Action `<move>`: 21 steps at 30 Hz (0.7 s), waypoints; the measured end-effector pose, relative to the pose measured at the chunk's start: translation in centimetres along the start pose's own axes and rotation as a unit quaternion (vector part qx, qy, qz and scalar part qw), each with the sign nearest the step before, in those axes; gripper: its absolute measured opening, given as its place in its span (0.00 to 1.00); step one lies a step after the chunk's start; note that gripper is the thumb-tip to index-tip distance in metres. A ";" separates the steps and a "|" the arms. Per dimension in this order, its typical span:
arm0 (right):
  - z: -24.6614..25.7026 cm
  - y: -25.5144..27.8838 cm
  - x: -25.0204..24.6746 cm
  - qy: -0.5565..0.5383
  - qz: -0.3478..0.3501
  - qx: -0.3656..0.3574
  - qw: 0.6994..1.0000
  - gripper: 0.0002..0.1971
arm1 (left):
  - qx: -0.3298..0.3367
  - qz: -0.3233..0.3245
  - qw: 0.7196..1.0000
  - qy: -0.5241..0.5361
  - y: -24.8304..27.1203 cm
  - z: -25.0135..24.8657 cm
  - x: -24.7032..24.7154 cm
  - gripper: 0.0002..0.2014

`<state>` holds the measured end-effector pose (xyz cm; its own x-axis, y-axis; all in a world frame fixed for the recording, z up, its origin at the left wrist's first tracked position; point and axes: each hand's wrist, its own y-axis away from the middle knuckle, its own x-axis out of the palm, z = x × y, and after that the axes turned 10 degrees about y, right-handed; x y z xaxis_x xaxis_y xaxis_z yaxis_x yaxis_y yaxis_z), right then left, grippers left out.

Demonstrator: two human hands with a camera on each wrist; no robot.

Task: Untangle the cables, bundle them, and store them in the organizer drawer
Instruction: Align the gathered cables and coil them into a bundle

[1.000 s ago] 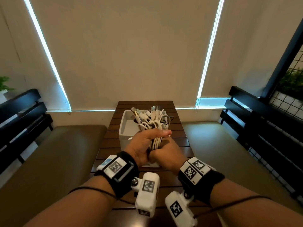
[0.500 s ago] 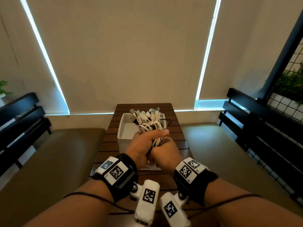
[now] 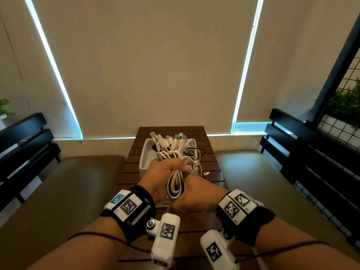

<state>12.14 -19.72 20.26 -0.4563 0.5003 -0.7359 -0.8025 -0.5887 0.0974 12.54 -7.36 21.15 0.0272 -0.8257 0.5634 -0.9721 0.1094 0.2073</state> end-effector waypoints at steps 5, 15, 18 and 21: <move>0.4 1.1 -3.7 0.071 -0.069 0.025 0.995 0.17 | -0.033 0.064 0.997 -0.008 0.1 -1.2 -1.8 0.12; 0.3 -0.7 -6.8 0.199 -0.119 0.063 0.971 0.53 | -0.021 0.100 0.990 -0.093 0.3 -1.6 -2.2 0.14; -0.1 -1.0 -6.9 0.144 -0.117 0.015 0.983 0.36 | -0.022 0.129 0.987 -0.090 0.5 -1.9 -2.5 0.13; -0.1 -0.6 -7.2 0.042 -0.118 -0.058 0.990 0.13 | -0.024 0.137 0.986 -0.086 0.6 -2.1 -2.7 0.10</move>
<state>15.93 -23.02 25.45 -0.2236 0.5810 -0.7826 -0.8316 -0.5325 -0.1577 12.37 -3.90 21.39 -0.2797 -0.8424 0.4605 -0.9250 0.3650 0.1059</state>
